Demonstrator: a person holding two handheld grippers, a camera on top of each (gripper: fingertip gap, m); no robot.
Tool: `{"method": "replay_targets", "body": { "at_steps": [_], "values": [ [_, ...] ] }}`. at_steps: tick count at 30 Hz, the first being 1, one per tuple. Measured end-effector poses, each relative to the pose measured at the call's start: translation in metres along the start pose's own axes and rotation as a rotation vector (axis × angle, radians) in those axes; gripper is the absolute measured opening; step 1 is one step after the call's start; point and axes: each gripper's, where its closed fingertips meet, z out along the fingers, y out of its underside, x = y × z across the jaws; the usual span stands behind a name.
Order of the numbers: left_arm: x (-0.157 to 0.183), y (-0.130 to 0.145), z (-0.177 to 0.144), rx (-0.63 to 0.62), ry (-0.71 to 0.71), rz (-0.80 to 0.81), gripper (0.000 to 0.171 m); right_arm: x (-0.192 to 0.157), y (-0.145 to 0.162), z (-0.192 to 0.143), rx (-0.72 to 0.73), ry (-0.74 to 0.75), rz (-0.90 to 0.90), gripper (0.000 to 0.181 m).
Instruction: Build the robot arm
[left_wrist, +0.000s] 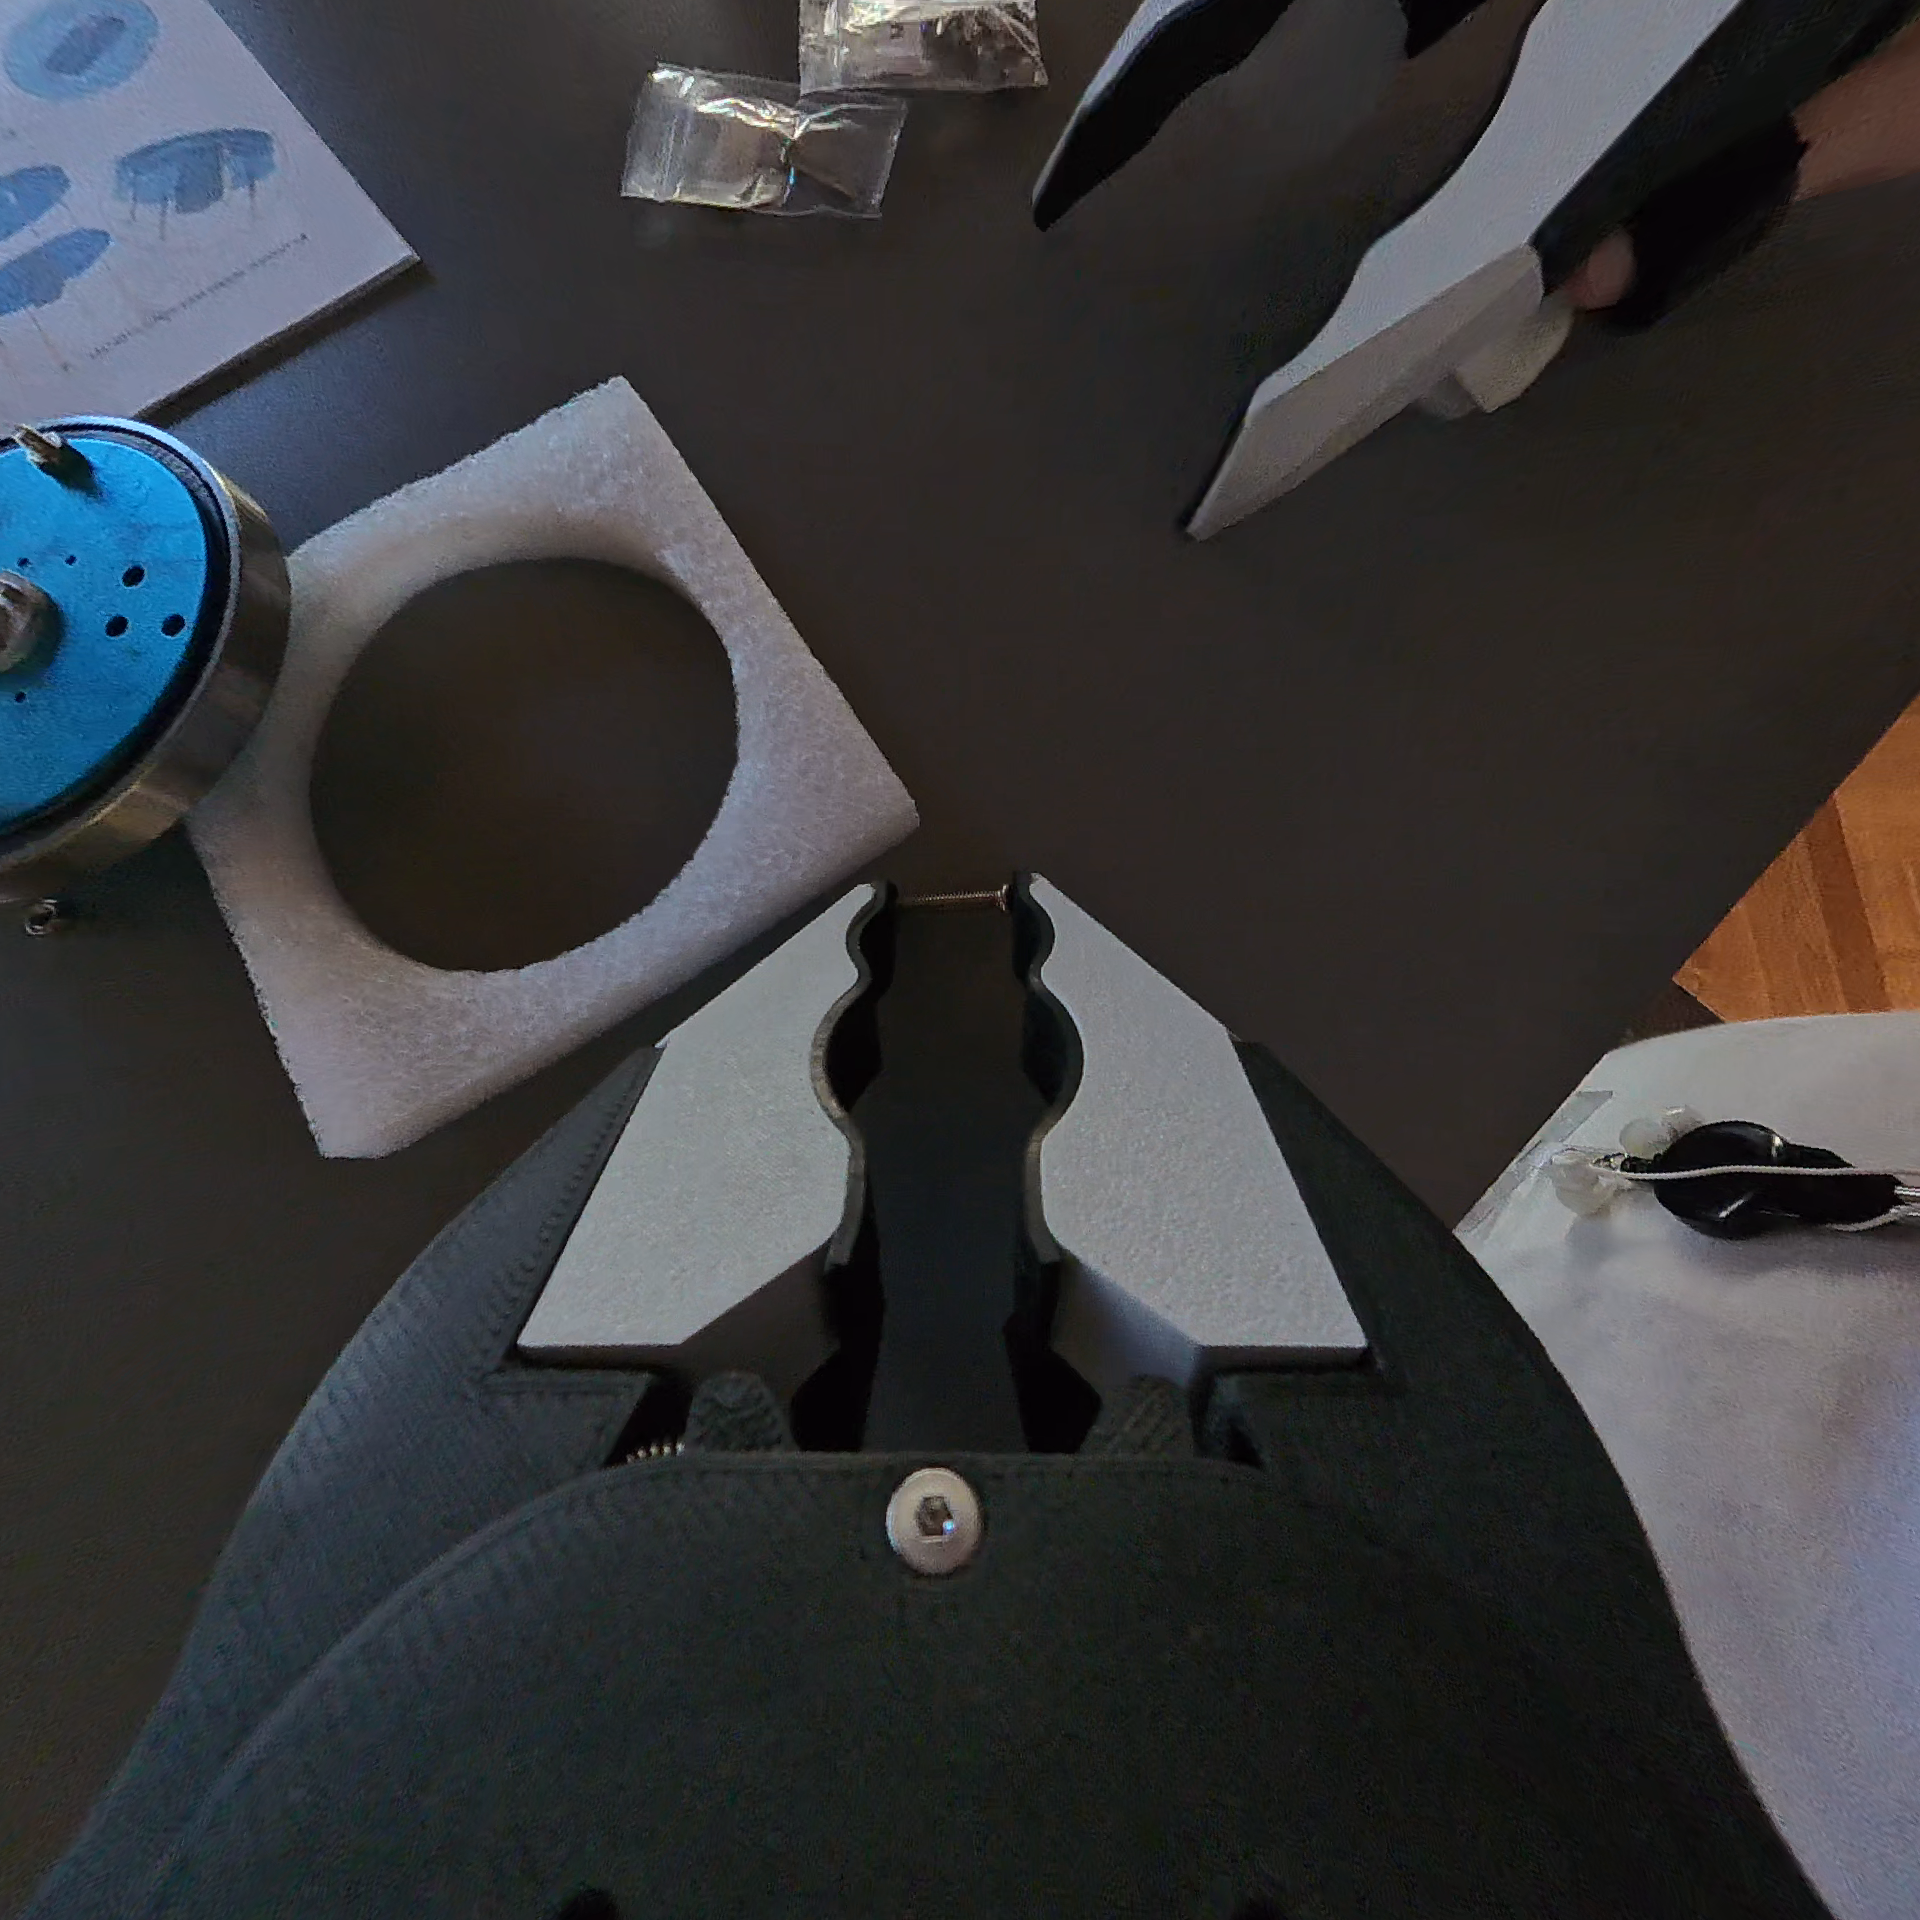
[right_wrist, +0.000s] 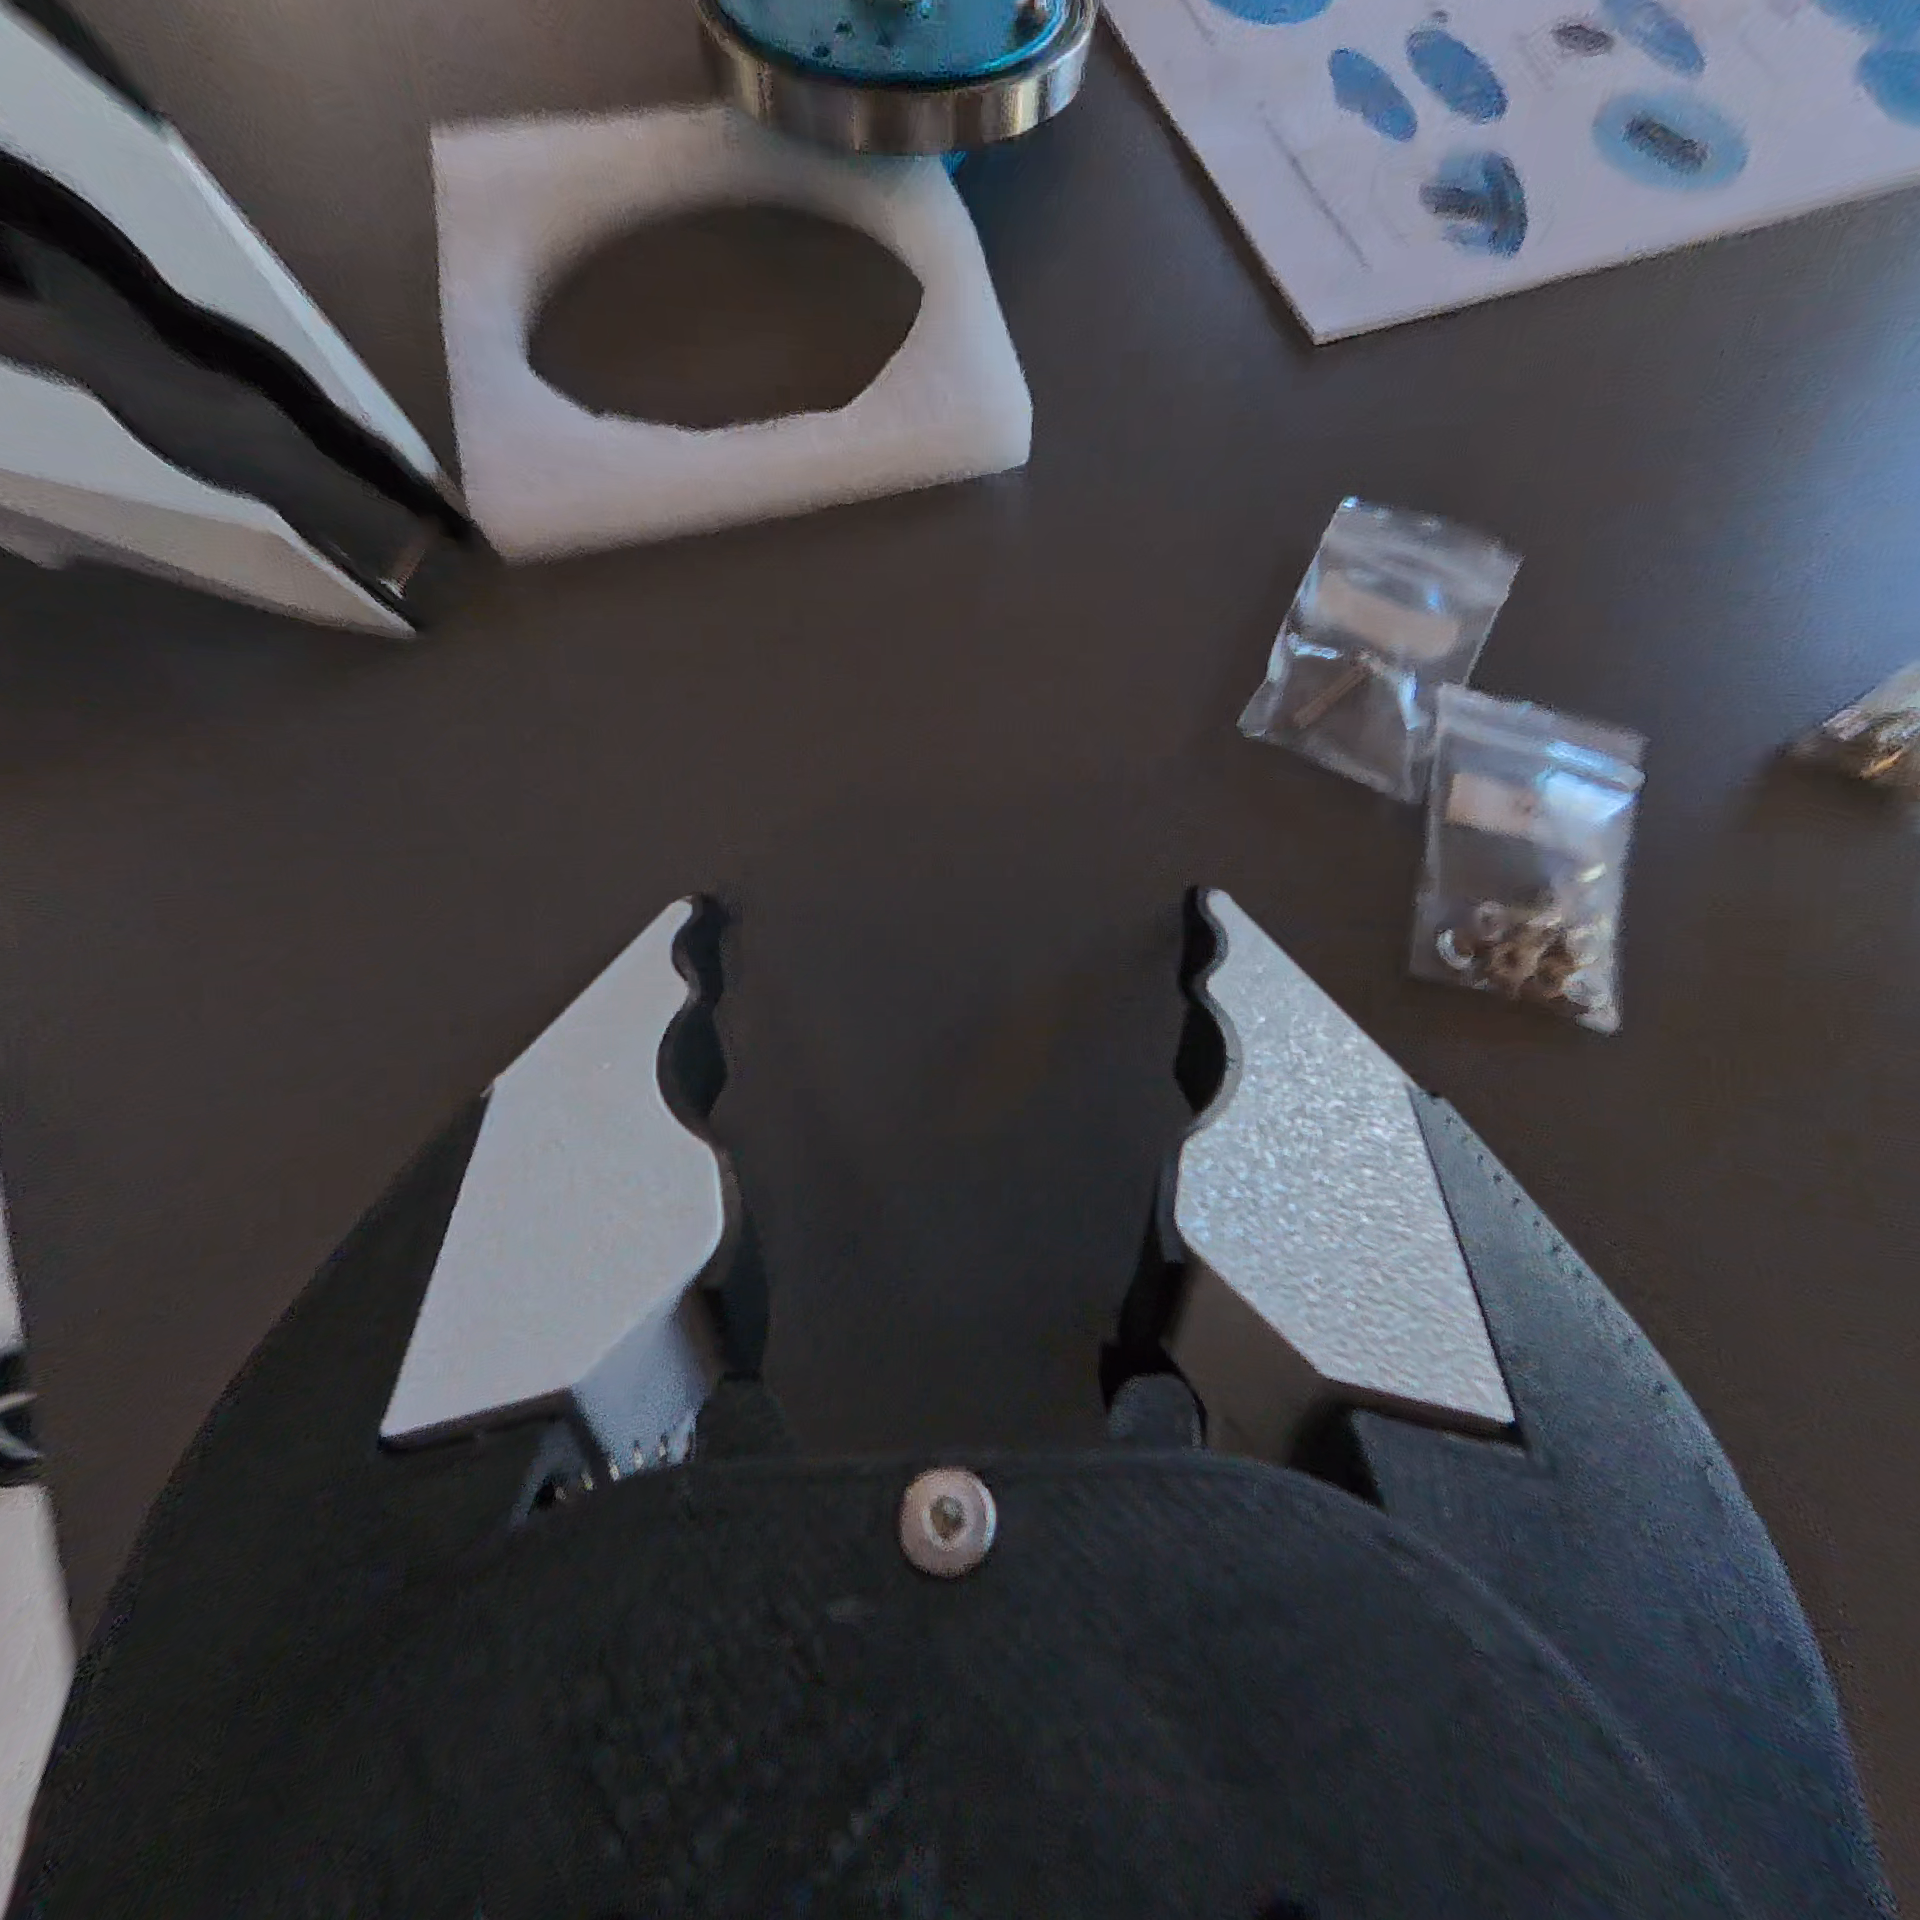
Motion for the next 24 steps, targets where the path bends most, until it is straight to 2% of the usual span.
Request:
{"method": "replay_targets", "body": {
  "at_steps": [2, 4, 5, 24],
  "values": [
    [-0.001, 0.000, -0.001, 0.000, 0.000, 0.008, 0.022, 0.000, 0.001, 0.001, -0.006, -0.006, 0.033, 0.092],
    [-0.002, 0.000, -0.001, 0.004, 0.014, 0.008, 0.022, -0.004, 0.002, 0.003, -0.020, -0.019, 0.001, 0.110],
    [-0.001, 0.001, -0.001, 0.003, 0.028, 0.006, 0.022, -0.005, 0.003, 0.003, -0.022, -0.017, 0.007, 0.112],
    [-0.015, 0.007, -0.023, 0.108, 0.257, 0.101, 0.022, -0.004, 0.002, 0.004, -0.024, -0.003, 0.009, 0.114]
  ]
}}
